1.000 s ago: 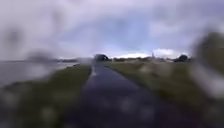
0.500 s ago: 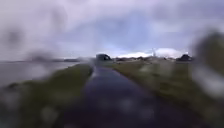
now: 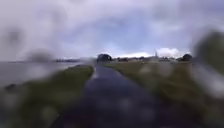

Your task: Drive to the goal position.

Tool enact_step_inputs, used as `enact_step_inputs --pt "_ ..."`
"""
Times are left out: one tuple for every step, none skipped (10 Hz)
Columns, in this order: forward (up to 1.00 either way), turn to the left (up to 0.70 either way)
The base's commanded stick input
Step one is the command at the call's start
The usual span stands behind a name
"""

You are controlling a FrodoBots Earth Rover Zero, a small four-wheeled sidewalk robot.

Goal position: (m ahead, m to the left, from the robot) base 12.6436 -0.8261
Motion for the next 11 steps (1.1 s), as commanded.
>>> enact_step_inputs --pt "0.70 0.00" --pt "0.70 0.00" --pt "0.70 0.00" --pt "0.70 0.00" --pt "0.70 0.00" --pt "0.70 0.00" --pt "0.70 0.00" --pt "0.70 0.00" --pt "0.70 0.00" --pt "0.70 0.00" --pt "0.70 0.00"
